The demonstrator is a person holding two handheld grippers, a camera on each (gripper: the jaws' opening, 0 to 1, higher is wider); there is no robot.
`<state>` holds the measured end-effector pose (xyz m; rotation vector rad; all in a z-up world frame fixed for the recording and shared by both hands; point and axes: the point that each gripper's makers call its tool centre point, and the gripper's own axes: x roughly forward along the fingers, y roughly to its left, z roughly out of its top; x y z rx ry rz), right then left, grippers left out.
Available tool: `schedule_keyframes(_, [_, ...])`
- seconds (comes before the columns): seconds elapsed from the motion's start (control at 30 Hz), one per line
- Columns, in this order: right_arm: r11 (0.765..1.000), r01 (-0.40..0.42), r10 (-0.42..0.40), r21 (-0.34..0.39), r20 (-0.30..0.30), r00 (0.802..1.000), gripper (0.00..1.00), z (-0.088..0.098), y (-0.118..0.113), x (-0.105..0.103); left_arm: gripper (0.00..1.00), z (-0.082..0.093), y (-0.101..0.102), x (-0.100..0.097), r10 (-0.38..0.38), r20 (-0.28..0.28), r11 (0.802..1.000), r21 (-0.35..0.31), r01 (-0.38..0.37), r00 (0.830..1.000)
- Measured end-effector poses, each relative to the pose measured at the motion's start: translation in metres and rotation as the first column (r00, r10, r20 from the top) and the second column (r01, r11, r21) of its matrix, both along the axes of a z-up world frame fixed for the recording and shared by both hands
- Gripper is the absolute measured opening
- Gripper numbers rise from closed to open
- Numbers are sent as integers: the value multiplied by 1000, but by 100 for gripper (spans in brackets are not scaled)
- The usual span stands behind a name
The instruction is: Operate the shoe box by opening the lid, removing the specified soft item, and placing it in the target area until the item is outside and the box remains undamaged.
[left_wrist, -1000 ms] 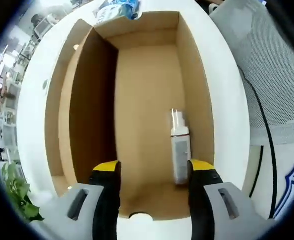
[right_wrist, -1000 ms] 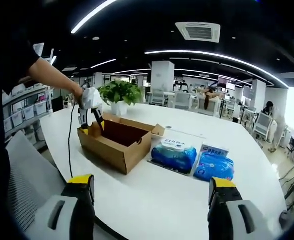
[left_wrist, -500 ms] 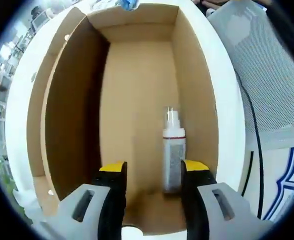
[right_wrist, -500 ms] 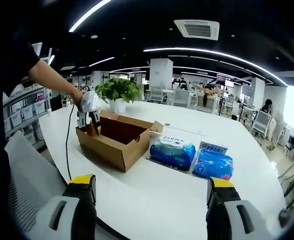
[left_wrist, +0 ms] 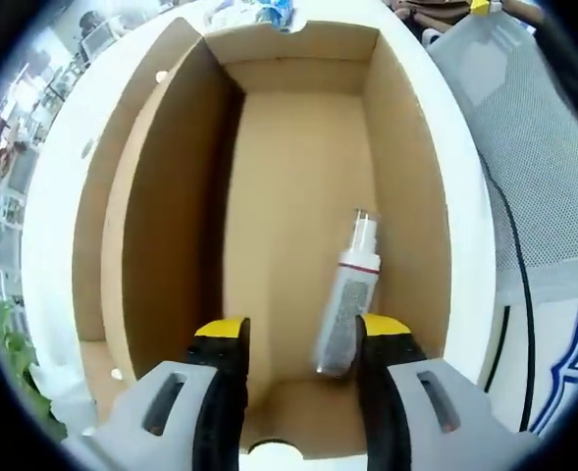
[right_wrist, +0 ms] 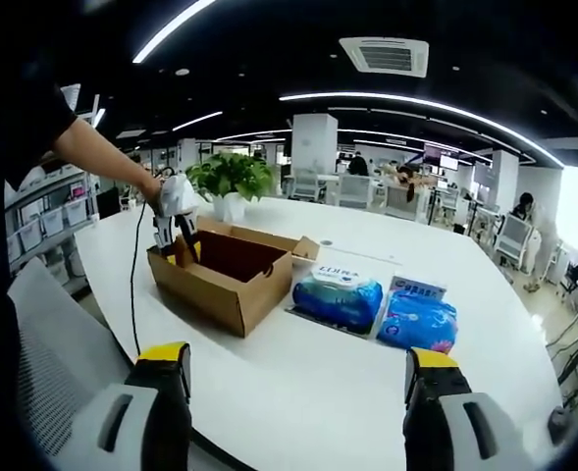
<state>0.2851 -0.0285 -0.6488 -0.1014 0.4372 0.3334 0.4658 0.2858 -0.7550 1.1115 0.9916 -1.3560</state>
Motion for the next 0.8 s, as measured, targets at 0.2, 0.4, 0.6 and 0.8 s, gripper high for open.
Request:
schedule_keyframes(0.2, [1000,1,-1,-1,0,1000,89,0,0,0,43,3,-7,-11,-67,-17,998,-10,67,998])
schedule_keyframes(0.4, [1000,5,-5,-4,1,1000,88,0,-1,0,42,-6,-4,-21,-105,-41,994,11,105,994])
schedule_keyframes(0.6, [1000,11,-11,-6,-1,1000,88,0,-3,0,36,-14,-3,-23,-80,-40,997,-13,80,996])
schedule_keyframes(0.8, [1000,15,-15,-6,-5,1000,87,-1,-4,0,31,-13,-7,-28,-116,-37,993,-38,114,993])
